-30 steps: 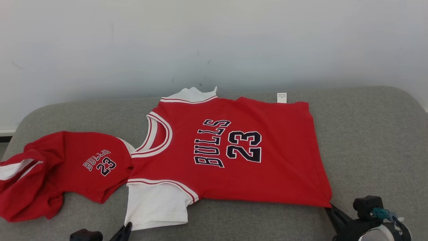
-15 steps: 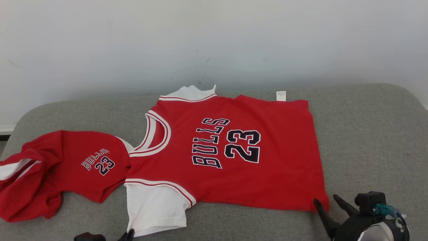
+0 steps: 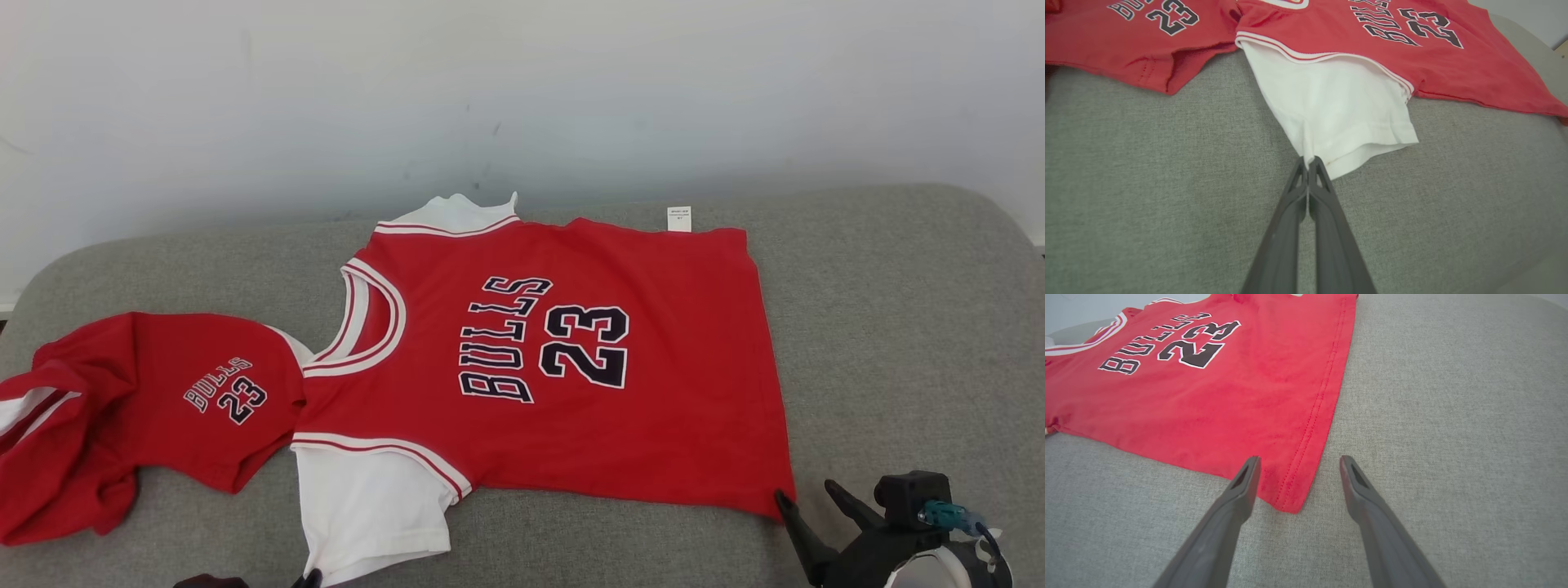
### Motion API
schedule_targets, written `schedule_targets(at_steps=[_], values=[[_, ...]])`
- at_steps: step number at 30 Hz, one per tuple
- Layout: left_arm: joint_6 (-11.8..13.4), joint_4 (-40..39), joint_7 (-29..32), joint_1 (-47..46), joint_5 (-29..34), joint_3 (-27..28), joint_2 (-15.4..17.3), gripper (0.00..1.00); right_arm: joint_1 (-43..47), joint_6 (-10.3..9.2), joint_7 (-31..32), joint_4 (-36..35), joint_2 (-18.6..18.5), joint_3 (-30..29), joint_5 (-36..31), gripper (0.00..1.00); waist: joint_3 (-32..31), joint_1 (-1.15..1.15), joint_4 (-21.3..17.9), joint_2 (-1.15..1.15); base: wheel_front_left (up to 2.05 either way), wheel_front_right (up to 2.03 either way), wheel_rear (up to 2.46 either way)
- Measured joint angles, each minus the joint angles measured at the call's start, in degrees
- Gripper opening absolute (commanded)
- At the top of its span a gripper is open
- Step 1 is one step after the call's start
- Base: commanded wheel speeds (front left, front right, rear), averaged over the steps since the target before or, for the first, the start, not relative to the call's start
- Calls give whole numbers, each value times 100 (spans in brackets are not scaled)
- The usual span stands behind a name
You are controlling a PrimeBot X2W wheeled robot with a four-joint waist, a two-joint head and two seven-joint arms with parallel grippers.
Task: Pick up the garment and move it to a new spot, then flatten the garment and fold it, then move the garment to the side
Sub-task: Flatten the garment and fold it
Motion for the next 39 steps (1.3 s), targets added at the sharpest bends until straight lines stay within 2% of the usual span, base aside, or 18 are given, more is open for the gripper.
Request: schedule_targets(at_steps=[16, 17, 18, 19, 20, 26, 34, 39], values=[[-4, -43, 82, -26, -25, -8, -1, 0, 81, -178, 293, 241, 230, 24, 99, 100, 97, 0, 103, 0, 0, 0, 0], [-5, -45, 82, -26, -25, -8, -2, 0, 81, -178, 298, 271, 253, 29, 104, 90, 103, 0, 111, 0, 0, 0, 0], [-5, -48, 82, -27, -25, -8, -5, 0, 77, -177, 333, 298, 271, 43, 108, 45, 109, 0, 120, 0, 0, 0, 0], [-7, -48, 82, -29, -25, -9, -8, 0, 76, -177, 343, 312, 287, 64, 108, 31, 116, 0, 129, 0, 0, 0, 0], [-8, -48, 83, -32, -27, -10, -11, 0, 74, -177, 343, 316, 304, 81, 108, 0, 121, 0, 137, 0, 0, 0, 0], [-52, -46, 91, -87, -46, -12, -22, 0, -37, -169, 337, 346, 326, 71, 108, 0, 142, 0, 168, 0, 0, 0, 0], [-111, 5, 161, -108, -140, -89, -86, 0, -55, -196, 236, 367, 110, -104, 107, 0, 158, 0, 183, 0, 0, 0, 0], [-156, 147, 224, -116, -66, -222, -104, 0, -62, -196, 230, 366, 109, -100, 104, 0, 170, 0, 191, 0, 0, 0, 0]])
